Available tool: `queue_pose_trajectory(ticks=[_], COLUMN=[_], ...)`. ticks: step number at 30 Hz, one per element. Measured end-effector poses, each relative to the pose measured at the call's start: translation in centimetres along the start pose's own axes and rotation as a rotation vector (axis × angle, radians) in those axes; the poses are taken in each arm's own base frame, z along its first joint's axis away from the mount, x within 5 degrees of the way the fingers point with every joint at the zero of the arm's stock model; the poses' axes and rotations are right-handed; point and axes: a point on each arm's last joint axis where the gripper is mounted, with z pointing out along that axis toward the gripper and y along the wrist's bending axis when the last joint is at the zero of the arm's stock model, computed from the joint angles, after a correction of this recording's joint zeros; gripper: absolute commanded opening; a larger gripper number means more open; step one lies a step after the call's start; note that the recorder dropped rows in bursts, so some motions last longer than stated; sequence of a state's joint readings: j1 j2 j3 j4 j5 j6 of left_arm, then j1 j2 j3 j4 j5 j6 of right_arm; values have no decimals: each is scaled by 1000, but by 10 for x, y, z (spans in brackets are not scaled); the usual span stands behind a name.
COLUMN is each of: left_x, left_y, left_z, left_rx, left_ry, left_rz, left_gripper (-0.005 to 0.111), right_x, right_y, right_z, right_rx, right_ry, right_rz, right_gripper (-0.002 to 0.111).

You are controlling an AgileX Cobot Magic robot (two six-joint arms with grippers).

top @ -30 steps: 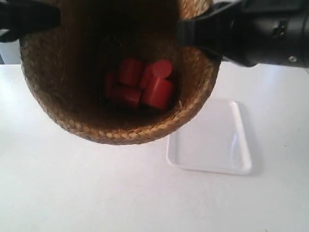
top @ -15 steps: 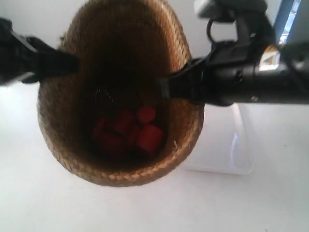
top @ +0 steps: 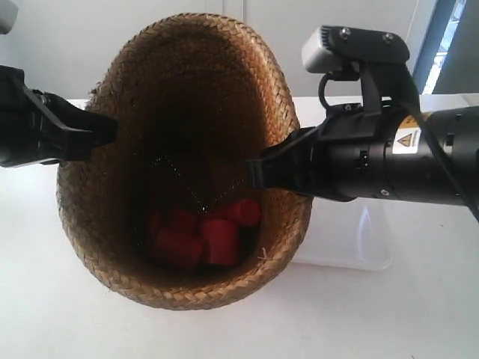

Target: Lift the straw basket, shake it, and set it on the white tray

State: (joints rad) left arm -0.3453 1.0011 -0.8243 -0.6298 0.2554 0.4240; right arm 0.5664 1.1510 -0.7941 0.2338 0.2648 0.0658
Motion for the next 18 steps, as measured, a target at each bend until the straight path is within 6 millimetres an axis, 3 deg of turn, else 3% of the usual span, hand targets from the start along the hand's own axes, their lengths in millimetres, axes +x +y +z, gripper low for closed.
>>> queue_pose_trajectory(ticks=[8,11,14,16,18], left_x=[-7,-29,-41,-38,-19], left_y=[-3,-18,-21,-15,-4], left_z=[-3,-31,-56,-51,-23], left_rx=[15,84,50,12,-5], left_ry=[-32,-144,-288,-298,-176], left_rz=[-27,29,73,46,19], left_gripper=[0,0,0,0,0], right_x=[-7,-26,-43,-41,-24], right_y=[2,17,25,19,10], right_z=[-5,-33,-61,-54,-22], right_rx=[-9,-64,-102,-79,-42], right_ry=[-39,-123,-326,-340,-192], right_rz=[-4,-75,-118,-98,-67], right_gripper=[0,0,0,0,0])
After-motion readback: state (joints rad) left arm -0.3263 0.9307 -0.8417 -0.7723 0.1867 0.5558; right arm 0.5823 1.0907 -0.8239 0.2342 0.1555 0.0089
